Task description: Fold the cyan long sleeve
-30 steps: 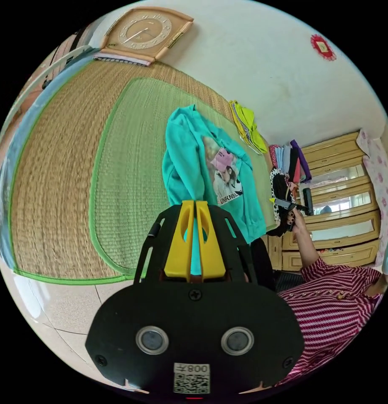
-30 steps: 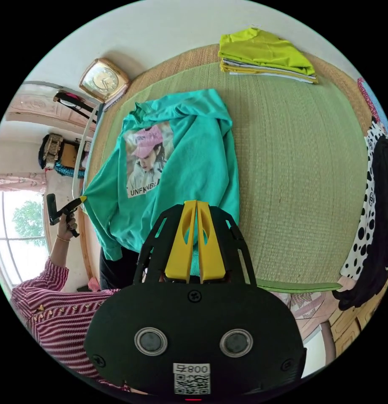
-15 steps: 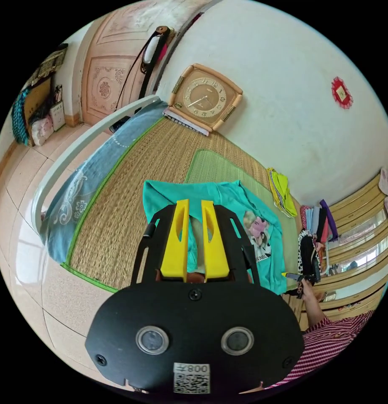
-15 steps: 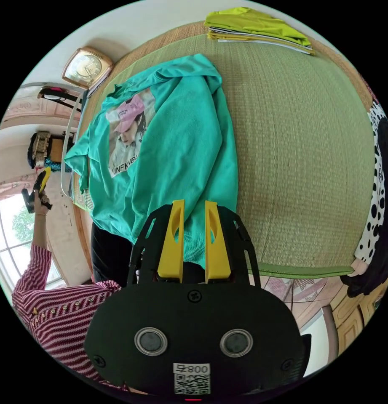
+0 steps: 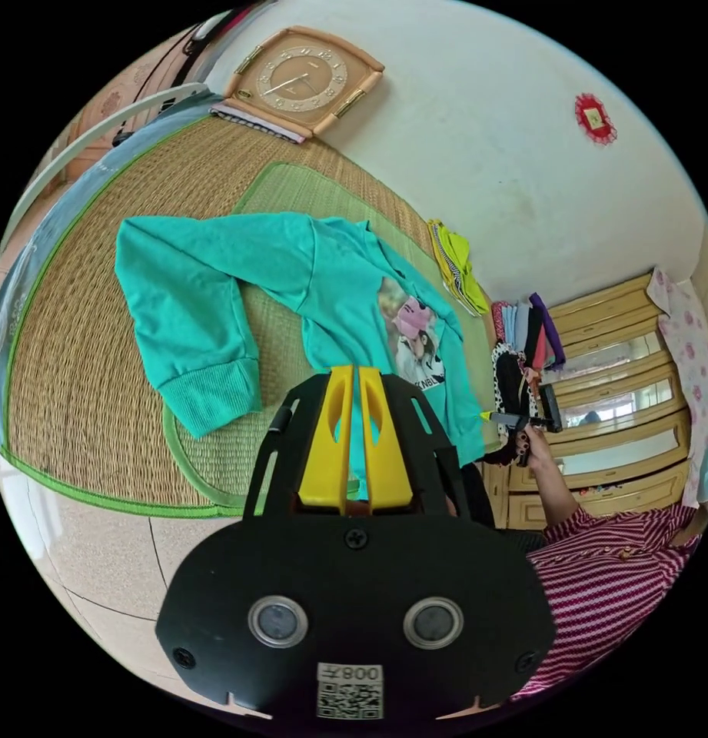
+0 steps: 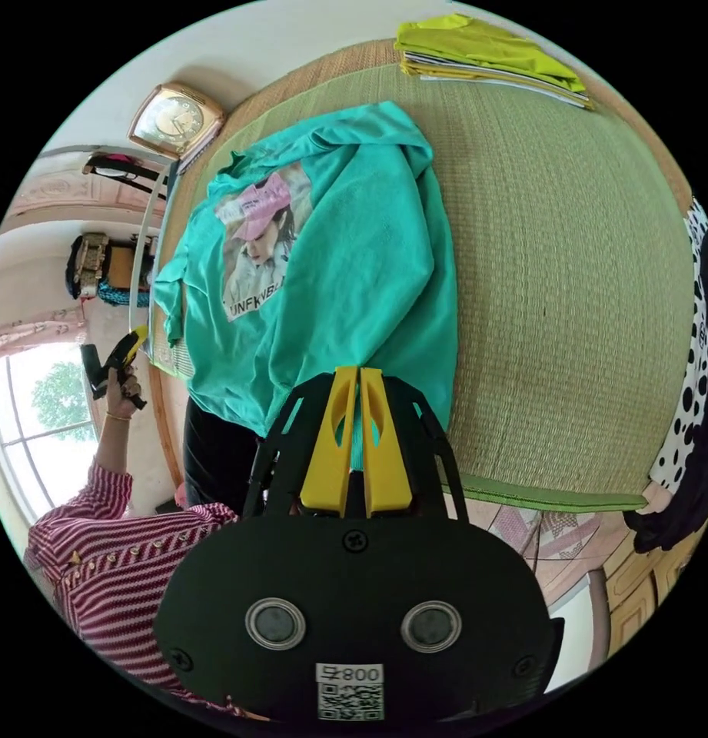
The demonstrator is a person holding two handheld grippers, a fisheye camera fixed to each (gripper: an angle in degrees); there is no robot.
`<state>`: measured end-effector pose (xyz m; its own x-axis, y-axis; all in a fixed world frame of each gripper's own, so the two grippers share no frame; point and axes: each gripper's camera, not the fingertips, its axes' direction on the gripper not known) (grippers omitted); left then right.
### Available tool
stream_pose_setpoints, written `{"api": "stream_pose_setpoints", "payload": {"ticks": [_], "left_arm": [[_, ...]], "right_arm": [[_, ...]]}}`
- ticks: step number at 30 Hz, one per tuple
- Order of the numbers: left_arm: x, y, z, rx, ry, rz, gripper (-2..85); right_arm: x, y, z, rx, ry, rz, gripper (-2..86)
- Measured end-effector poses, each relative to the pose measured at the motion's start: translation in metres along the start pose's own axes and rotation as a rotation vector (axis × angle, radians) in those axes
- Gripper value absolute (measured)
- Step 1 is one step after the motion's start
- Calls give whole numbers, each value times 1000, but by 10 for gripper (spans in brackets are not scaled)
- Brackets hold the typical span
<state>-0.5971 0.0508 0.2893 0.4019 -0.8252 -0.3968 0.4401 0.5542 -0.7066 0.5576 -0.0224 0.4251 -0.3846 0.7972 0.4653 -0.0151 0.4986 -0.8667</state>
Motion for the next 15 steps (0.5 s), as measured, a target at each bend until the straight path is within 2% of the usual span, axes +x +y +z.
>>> {"api": "stream_pose_setpoints", "payload": {"ticks": [5, 7, 10, 13, 15], "left_arm": [[3, -10, 9, -55, 17, 68, 11], [1, -11, 16, -87, 17, 77, 14], [-5, -9, 30, -139, 19, 69, 25], [-12, -4, 42, -182, 20, 55, 38], [-17, -2, 48, -204, 21, 45, 47]], "right_arm": [[-1, -4, -92, 122, 132, -24, 2], [19, -13, -148, 207, 298, 44, 3], [61, -27, -195, 271, 435, 202, 6], [88, -32, -204, 307, 433, 316, 16], [79, -34, -191, 344, 363, 287, 26]]}}
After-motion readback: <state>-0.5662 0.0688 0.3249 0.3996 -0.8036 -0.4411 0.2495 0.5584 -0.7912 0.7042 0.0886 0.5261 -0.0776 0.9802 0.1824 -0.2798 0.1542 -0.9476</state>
